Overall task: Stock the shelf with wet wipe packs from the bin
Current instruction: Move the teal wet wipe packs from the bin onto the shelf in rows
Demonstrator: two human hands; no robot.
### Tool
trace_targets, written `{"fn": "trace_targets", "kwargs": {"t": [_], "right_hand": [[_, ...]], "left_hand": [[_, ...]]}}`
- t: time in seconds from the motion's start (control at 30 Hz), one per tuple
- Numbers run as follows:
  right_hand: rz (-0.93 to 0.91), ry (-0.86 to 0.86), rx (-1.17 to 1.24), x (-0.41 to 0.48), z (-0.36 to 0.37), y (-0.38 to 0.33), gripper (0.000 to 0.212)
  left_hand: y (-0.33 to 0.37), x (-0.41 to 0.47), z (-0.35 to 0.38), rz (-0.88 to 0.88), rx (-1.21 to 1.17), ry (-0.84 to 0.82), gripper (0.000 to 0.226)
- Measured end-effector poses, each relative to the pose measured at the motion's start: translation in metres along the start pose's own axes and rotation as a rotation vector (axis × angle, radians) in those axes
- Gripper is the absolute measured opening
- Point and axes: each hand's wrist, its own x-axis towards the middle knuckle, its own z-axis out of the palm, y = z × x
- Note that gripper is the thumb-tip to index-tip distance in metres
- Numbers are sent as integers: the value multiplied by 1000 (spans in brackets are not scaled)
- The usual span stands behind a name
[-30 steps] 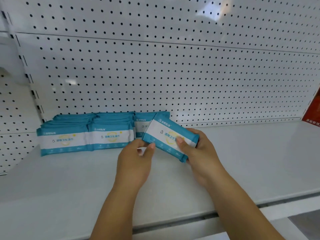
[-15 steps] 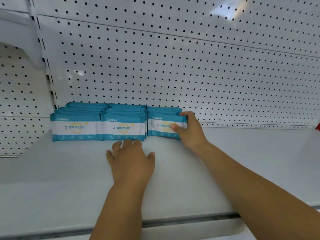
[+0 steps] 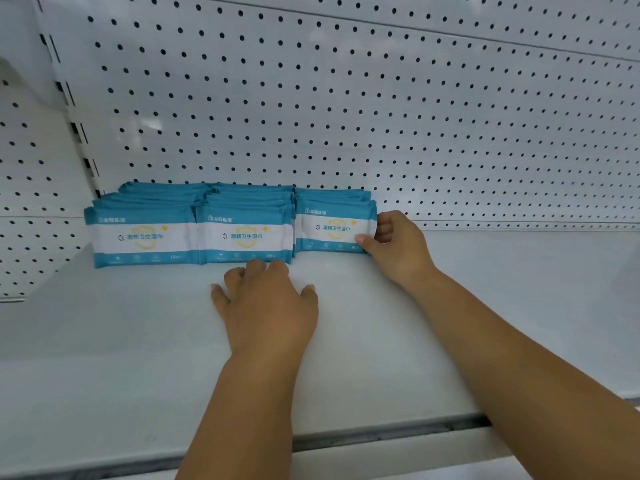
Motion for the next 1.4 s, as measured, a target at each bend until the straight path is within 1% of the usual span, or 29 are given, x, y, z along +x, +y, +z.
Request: {"fn": "trace_targets", "kwargs": {"t": [0.13,0.27,0.37,0.47,0.53,0.6,0.7,0.83,1.03,1.13,1.27,1.4], "right_hand": [[-11,20,-30,5,5,-1,28],[-6,19,-15,5,4,0,30],[17,-14,-3,2,-4,-2,42],[56,-99,-42,-3,-21,-7,58],[57,-182,-132,-9,-39,-10,64],[13,-255,-266,-19,-59,-9,64],[-28,-289,-418,-40,-95,-3,63],[-56,-322,-605,-71,-144,6,67],[-97,-262,-690,-115,-225,23,68],[-87,-211,-727,-143,-271,37,67],[-6,-132,-761,-191,-332,63,64],[147,-57,-784,-244,-383,96,56]], "left_hand": [[1,0,0,1,11,-2,51],[1,0,-1,2,23,-1,53],[3,-2,-3,-5,-2,17,55],[9,-9,-4,40,-104,60,53],[13,-16,-4,73,-172,69,53],[19,-22,-3,107,-210,68,55],[33,-36,-3,175,-210,60,58],[56,-59,-3,301,-185,65,60],[102,-103,6,498,-198,14,58],[129,-136,28,603,-269,-32,54],[171,-182,67,732,-319,-125,51],[205,-225,102,903,-239,-216,40]]}}
